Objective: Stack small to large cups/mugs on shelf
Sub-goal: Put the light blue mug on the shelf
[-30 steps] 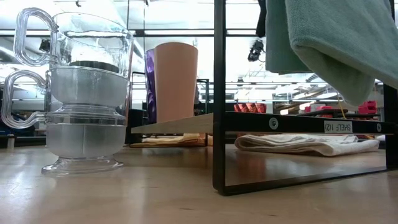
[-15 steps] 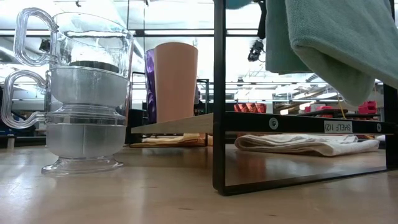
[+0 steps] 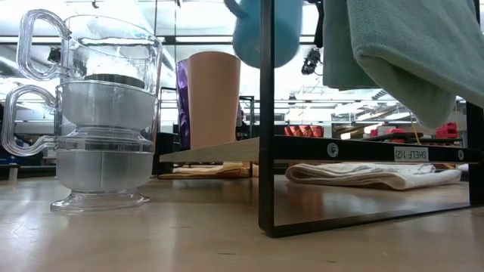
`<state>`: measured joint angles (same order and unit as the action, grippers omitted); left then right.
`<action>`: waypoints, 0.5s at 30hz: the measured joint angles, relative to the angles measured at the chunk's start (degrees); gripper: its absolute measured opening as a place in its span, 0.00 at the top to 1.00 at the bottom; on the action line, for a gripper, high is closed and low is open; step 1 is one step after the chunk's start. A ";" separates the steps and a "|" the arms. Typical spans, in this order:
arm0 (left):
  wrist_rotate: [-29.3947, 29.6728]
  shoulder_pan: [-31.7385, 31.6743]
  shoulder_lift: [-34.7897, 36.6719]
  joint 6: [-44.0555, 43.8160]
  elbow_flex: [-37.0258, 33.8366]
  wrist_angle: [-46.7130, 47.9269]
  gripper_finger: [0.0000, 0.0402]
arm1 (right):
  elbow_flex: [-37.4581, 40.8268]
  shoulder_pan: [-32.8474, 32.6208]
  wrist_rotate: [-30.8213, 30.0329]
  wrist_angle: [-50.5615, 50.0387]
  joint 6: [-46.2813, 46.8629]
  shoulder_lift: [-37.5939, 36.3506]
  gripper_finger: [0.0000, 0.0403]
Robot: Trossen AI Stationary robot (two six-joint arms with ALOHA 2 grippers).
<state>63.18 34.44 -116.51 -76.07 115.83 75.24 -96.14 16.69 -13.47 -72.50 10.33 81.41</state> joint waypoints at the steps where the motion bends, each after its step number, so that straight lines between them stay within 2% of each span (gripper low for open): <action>1: 1.45 0.68 0.00 -2.67 0.00 1.76 0.86 | 0.02 0.00 0.00 -0.07 0.00 0.00 0.73; 6: 7.01 3.95 0.02 -12.51 0.00 7.36 0.86 | 0.00 0.00 0.00 -0.08 0.00 0.00 0.73; 15: 7.16 5.12 -1.76 -17.60 0.07 9.25 0.86 | 0.01 0.02 0.00 -0.02 0.42 0.00 0.73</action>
<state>70.34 39.56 -118.27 -93.67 115.90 84.49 -96.13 16.71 -13.47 -72.52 10.74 81.41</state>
